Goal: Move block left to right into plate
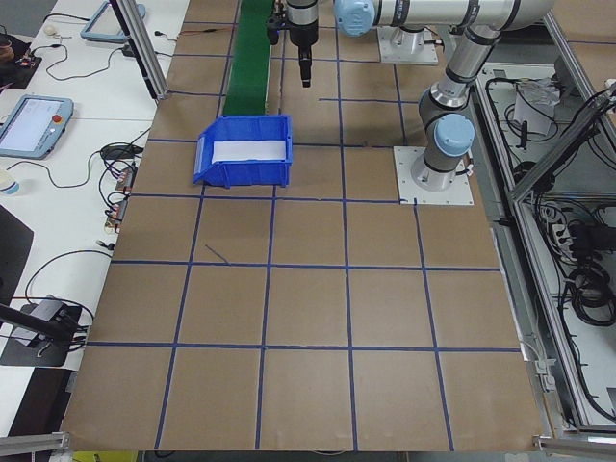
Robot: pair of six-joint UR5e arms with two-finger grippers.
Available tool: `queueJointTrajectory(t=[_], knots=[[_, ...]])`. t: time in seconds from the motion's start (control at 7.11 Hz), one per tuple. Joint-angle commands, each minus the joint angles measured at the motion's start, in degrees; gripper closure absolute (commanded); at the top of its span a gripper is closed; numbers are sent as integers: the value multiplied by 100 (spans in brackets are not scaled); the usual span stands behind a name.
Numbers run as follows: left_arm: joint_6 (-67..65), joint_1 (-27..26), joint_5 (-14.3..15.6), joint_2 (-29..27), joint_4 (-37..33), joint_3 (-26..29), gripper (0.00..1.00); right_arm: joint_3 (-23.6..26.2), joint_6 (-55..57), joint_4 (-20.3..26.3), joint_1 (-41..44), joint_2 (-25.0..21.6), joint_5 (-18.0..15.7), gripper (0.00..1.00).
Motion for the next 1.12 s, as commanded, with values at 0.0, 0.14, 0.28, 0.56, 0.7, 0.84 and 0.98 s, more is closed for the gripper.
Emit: queueJointTrajectory(t=[0.0, 0.14, 0.28, 0.56, 0.7, 0.84, 0.98], knots=[[0, -7, -1, 9, -7, 0, 0, -284, 477, 137, 892, -79, -44, 0], [0, -7, -1, 26, -24, 0, 0, -398, 977, 773, 1280, -262, -131, 0], [0, -7, -1, 26, -25, 0, 0, -660, 1739, 1493, 1615, -612, -594, 0], [0, -7, 8, 26, -25, 0, 0, -1354, 2261, 3312, 2117, -852, -581, 0], [0, -7, 8, 26, -25, 0, 0, -1601, 2648, 3746, 2458, -879, -615, 0], [0, -7, -1, 26, -25, 0, 0, -1812, 2669, 3811, 2923, -1018, -581, 0], [0, -7, 8, 26, -33, 0, 0, -1936, 2704, 4108, 3432, -1246, -555, 0]])
